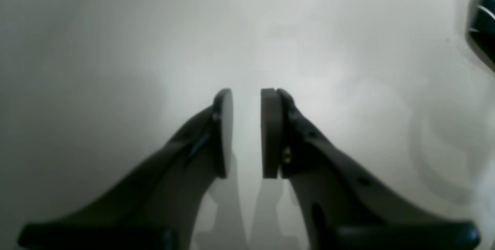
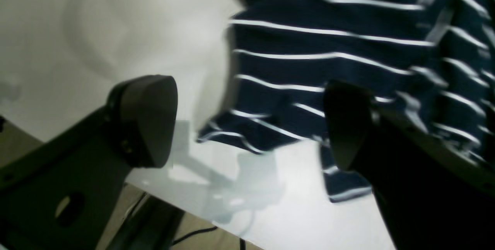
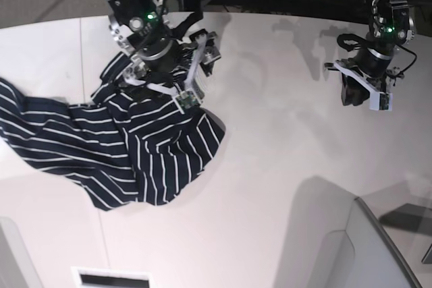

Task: Layout the t-shirt on the table in an organized manner, then fold the t-shirt properly
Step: 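Grasp the shirt body with the right gripper and the left gripper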

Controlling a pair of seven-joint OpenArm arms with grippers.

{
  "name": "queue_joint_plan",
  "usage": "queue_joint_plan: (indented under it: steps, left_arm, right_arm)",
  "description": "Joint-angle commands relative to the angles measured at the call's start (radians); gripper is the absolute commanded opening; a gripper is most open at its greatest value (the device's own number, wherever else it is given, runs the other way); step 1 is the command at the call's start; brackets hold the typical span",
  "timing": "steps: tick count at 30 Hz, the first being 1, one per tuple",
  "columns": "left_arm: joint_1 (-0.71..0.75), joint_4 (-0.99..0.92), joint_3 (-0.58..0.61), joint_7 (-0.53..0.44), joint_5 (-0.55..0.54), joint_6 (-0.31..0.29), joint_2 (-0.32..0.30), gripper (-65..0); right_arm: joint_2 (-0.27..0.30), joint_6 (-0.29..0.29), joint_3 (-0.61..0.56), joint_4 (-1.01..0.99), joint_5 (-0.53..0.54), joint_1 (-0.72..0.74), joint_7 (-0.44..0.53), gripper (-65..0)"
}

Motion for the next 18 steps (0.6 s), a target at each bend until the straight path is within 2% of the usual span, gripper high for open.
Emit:
queue_joint_plan:
  steps: [1, 9, 11, 12, 13, 17, 18]
  left_arm:
    - [0.000, 0.016, -0.013, -0.020, -0.004, 0.011, -0.017, -52.2]
    - [-0.002, 0.016, -0.012, -0.020, -0.004, 0.010, -0.015, -52.2]
    - [-0.003, 0.016, -0.009, -0.020, -0.004, 0.010, -0.015, -52.2]
    - [-0.005, 0.016, -0.009, -0.020, -0.004, 0.010, -0.015, -52.2]
    - [-0.005, 0.016, -0.007, -0.020, -0.004, 0.010, -0.015, -52.2]
    - [-0.007, 0.016, -0.010, -0.020, -0.004, 0.010, -0.015, -52.2]
    - [-0.007, 0.016, -0.009, -0.020, -0.004, 0.010, -0.015, -52.2]
  right_arm:
    - [-0.011, -0.002, 0.000, 0.001, -0.003, 0.009, 0.023, -10.8]
    - [-0.034, -0.003, 0.003, -0.140, -0.003, 0.036, 0.026, -11.6]
    - [-0.034, -0.003, 0.003, -0.177, -0.003, 0.051, 0.051, -14.7]
    - [-0.034, -0.003, 0.005, -0.184, -0.003, 0.051, 0.065, -18.8]
    - [-0.034, -0.003, 0.017, -0.186, -0.003, 0.048, 0.072, -25.7]
    - [-0.034, -0.003, 0.094, -0.184, -0.003, 0.046, 0.074, -63.0]
    - [-0.032, -0.003, 0.118, -0.175, -0.003, 0.045, 0.074, -65.0]
